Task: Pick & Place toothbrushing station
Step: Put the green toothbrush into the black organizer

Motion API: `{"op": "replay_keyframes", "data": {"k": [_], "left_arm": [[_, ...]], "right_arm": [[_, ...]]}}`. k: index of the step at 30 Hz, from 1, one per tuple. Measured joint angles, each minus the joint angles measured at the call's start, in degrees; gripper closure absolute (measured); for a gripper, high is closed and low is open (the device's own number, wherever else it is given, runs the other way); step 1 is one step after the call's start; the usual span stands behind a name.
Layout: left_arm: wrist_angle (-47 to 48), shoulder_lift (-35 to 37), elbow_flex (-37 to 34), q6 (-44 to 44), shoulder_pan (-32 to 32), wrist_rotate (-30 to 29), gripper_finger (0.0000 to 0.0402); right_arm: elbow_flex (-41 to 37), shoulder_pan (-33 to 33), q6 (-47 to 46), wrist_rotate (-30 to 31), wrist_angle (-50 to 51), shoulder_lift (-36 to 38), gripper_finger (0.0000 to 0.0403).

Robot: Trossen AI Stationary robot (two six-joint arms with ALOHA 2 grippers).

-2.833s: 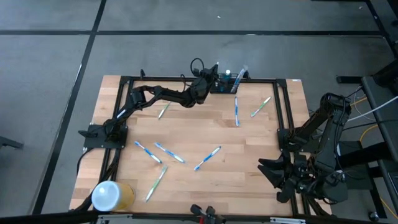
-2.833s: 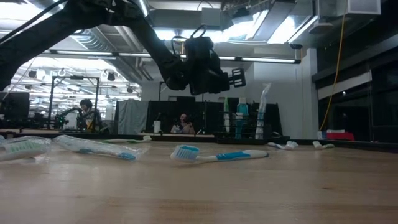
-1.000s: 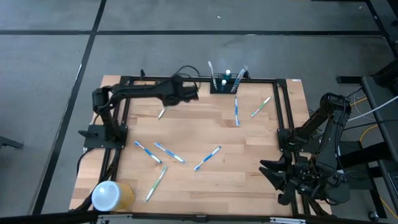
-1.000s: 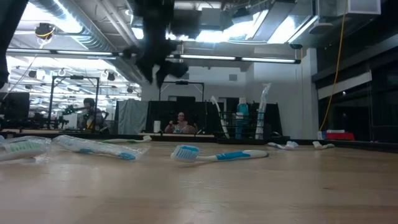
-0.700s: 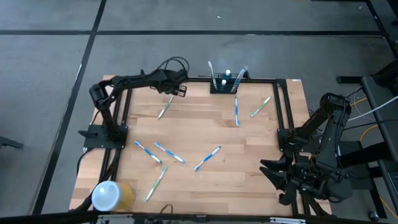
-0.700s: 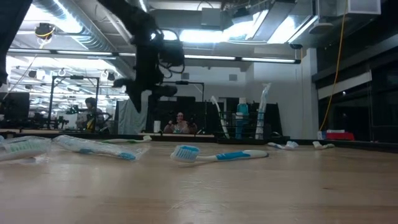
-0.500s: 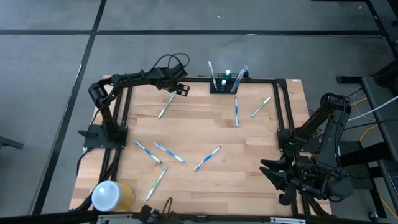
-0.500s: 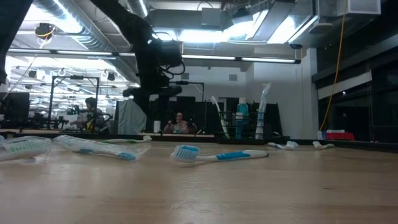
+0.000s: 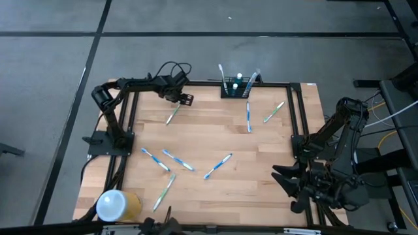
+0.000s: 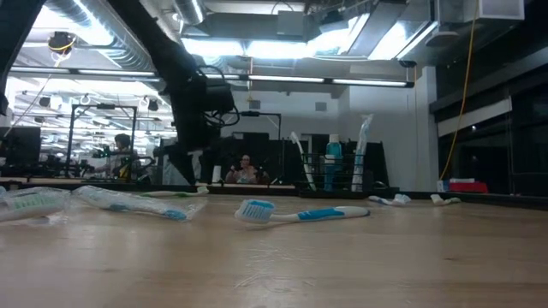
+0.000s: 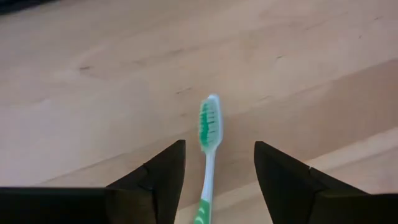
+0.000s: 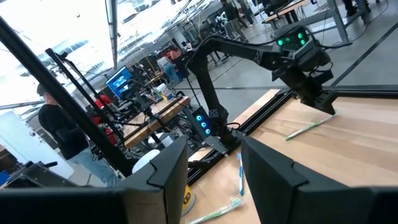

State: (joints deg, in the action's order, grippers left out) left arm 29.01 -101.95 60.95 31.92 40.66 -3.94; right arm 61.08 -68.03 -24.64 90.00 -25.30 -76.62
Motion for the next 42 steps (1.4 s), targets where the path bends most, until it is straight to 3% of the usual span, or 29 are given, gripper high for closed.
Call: {"op": "replay_keyframes", "data": {"k": [13, 18, 26, 35, 42], "left_arm": [[-8.39, -0.57, -1.54, -1.09, 1.75, 1.08, 0.0323], [-8.22, -2.30, -1.54, -1.89, 2.31, 3.31, 0.0329], [-8.84, -4.87, -1.43, -2.00, 0.62, 2.92, 0.0307], [-11.22, -5.10, -1.37, -2.52, 0.54, 4.61, 0.0388], [-12.63, 0.00, -1.81, -2.05, -1.28, 2.75, 0.0391]], "right_arm": [[0.00, 0.39, -1.55, 0.00, 0.00, 0.00, 0.0250], [0.02, 0.39, -1.70, 0.00, 0.00, 0.00, 0.0250], [0.02, 0.39, -1.80, 0.00, -0.02, 0.00, 0.0250], [0.02, 0.39, -1.88, 0.00, -0.02, 0.00, 0.0250], [0.02, 0.39, -1.86, 0.00, -0.03, 0.00, 0.0250]]}}
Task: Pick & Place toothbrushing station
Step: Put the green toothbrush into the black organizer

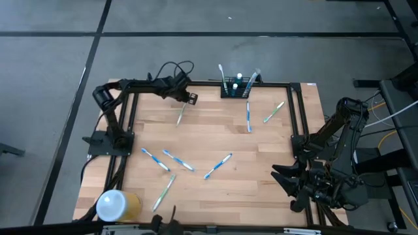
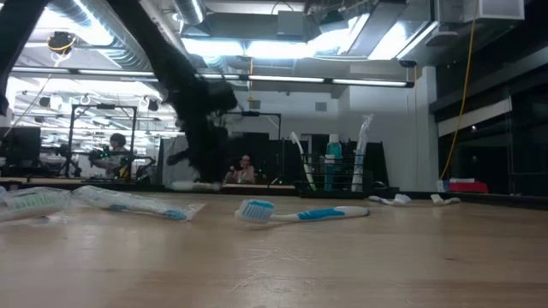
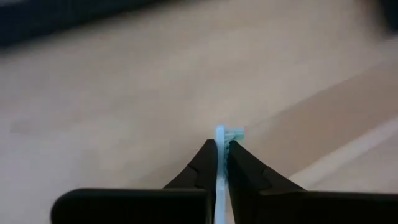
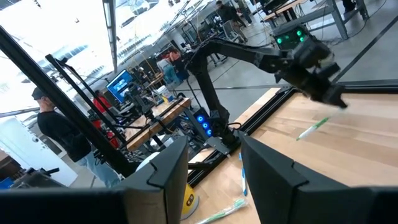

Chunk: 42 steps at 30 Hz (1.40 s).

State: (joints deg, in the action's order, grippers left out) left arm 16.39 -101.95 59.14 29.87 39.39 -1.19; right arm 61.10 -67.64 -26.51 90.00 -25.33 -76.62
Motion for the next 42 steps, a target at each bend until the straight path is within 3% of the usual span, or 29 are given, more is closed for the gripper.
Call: {"op": "replay_keyframes", "data": {"k": [10, 17, 21, 32, 42], "left_arm": [[-3.73, 12.69, 0.19, 1.98, -4.29, -3.78, 0.0391], [-9.95, 20.81, 0.19, 2.87, -8.28, -10.06, 0.0392], [-16.69, 23.55, 0.19, -1.27, -11.46, -12.05, 0.0392], [-37.05, 24.17, 0.25, -27.05, -22.65, -10.54, 0.0392], [-59.55, 17.16, 0.27, -34.20, -22.11, -13.66, 0.0392]], "right_arm": [[0.04, 0.07, 1.09, 0.00, 0.01, -0.02, 0.0250], [0.04, 0.68, 1.91, 0.00, 0.02, -0.02, 0.0250], [0.04, 0.68, 2.14, 0.00, 0.01, -0.02, 0.0250], [0.04, 0.44, 1.45, 0.00, 0.01, -0.02, 0.0250], [0.04, -0.58, 0.10, 0.00, -0.15, -0.02, 0.0250]]}}
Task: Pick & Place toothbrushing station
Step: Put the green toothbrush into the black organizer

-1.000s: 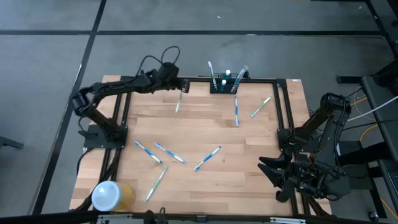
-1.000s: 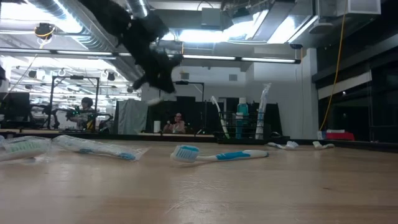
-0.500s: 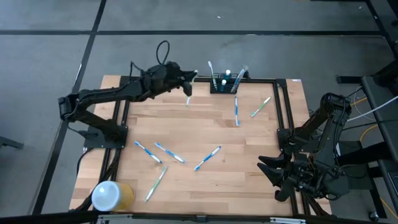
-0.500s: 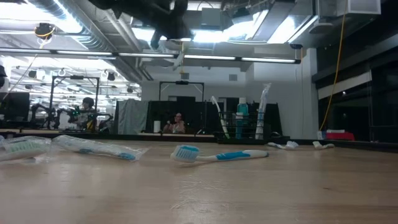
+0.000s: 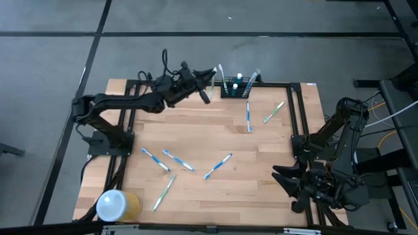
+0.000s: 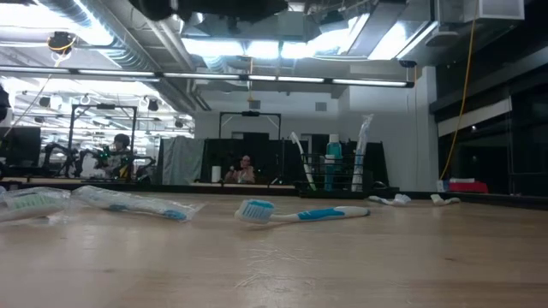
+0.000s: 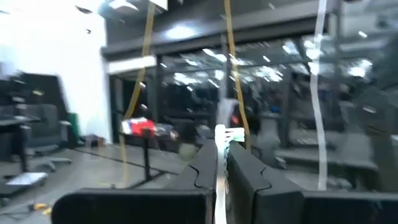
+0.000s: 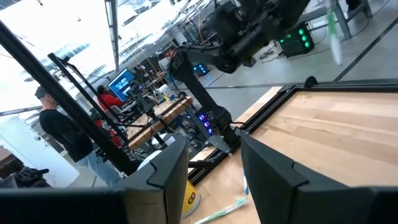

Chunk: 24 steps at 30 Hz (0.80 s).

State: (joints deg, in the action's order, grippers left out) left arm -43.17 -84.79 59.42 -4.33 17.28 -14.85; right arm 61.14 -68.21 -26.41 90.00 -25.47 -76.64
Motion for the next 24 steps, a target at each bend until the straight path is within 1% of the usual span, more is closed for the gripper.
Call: {"op": "replay_keyframes", "data": {"k": [6, 15, 18, 20, 24], "left_arm": [[-11.56, -7.63, 0.00, 0.12, 2.44, -0.66, 0.0392], [-31.01, -21.15, 0.07, 3.67, 6.69, -0.66, 0.0392], [-32.68, -24.20, 1.82, 4.43, 8.43, -0.46, 0.0392], [-32.56, -26.17, 3.84, 3.84, 9.46, 0.85, 0.0392], [-31.00, -29.97, 9.54, 1.90, 11.09, 3.35, 0.0392]], "right_arm": [[0.00, -0.68, -0.10, -0.01, 0.00, 0.00, 0.0250], [0.00, -0.81, -1.93, 0.00, 0.13, 0.00, 0.0249], [0.00, -1.06, -2.49, -0.02, -0.10, 0.00, 0.0249], [0.00, -1.08, -3.07, -0.01, -0.10, 0.00, 0.0249], [-0.01, -1.06, -3.22, -0.01, -0.13, 0.00, 0.0249]]}}
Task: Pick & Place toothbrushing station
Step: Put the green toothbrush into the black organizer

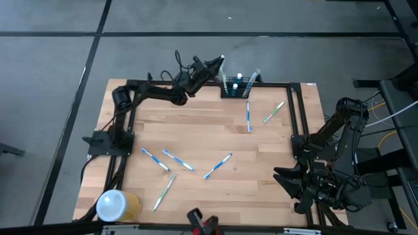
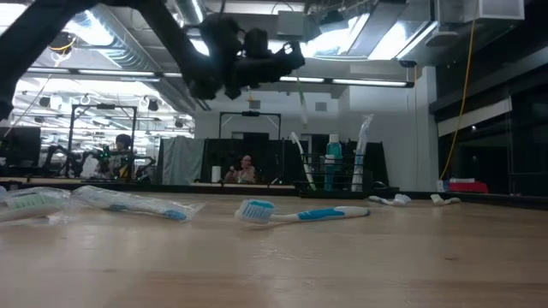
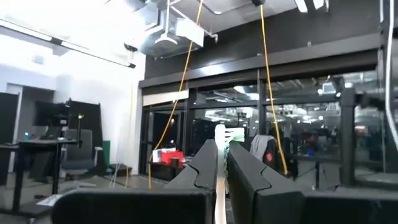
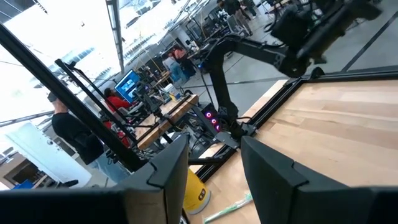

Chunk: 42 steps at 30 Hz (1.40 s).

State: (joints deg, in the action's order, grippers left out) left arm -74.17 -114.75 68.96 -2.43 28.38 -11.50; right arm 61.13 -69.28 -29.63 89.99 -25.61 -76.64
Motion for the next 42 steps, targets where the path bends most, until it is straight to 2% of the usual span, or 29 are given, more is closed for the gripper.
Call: {"op": "replay_keyframes", "data": {"k": [8, 16, 34, 42], "left_arm": [[3.80, -6.68, 8.05, -0.75, 2.37, 1.21, 0.0392], [6.75, -10.14, 12.79, -0.10, 4.42, -0.02, 0.0392], [9.60, -13.88, 12.86, 3.62, 2.72, -2.27, 0.0392], [8.61, -14.55, 12.86, 3.72, 2.05, -5.51, 0.0392]], "right_arm": [[0.01, -0.33, -1.03, -0.01, 0.10, 0.00, 0.0249], [-0.01, -0.34, -0.99, 0.00, 0.37, 0.00, 0.0249], [-0.01, -0.37, -0.79, 0.01, 1.16, 0.00, 0.0250], [-0.01, -0.37, -1.01, 0.01, 1.19, -0.02, 0.0250]]}}
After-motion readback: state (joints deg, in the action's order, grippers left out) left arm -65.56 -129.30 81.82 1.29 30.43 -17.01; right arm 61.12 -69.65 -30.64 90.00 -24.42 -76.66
